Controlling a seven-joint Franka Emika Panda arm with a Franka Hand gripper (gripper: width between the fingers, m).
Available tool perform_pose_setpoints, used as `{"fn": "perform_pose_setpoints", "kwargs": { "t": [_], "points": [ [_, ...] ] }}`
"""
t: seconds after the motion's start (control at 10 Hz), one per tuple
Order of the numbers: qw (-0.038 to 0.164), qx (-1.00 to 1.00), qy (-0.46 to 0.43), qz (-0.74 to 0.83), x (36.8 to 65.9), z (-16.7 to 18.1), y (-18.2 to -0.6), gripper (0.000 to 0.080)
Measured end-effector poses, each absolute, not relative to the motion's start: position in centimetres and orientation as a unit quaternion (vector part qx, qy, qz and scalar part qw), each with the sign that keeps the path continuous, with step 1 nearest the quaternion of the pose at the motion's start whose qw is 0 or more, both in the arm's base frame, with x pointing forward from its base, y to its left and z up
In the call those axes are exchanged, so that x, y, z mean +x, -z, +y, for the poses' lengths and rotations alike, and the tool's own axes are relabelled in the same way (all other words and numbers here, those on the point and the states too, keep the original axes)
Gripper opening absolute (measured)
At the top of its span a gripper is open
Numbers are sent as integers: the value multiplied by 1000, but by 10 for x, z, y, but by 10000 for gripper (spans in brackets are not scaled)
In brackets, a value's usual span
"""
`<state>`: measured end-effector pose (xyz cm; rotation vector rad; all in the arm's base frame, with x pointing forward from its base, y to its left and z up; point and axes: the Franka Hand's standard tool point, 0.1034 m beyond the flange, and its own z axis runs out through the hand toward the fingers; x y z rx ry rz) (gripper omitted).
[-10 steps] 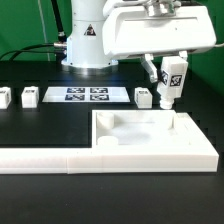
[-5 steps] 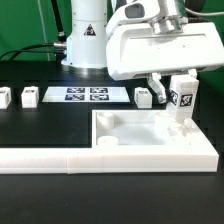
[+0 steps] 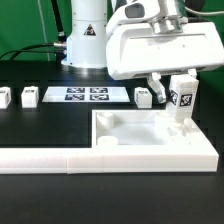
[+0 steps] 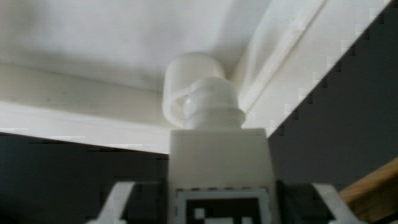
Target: Assemble square table
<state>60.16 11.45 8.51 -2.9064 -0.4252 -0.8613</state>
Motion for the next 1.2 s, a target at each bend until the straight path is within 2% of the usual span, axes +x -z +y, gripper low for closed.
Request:
{"fn": "perform_pose_setpoints", "kwargs": {
  "t": [0.3,0.9,1.2],
  "points": [
    [41,-948,286,-138,613,114,-81,290],
    [41,-948,284,-137,607,114,-62,290],
    [40,-946,291,-137,605,114,-58,290]
  ]
}}
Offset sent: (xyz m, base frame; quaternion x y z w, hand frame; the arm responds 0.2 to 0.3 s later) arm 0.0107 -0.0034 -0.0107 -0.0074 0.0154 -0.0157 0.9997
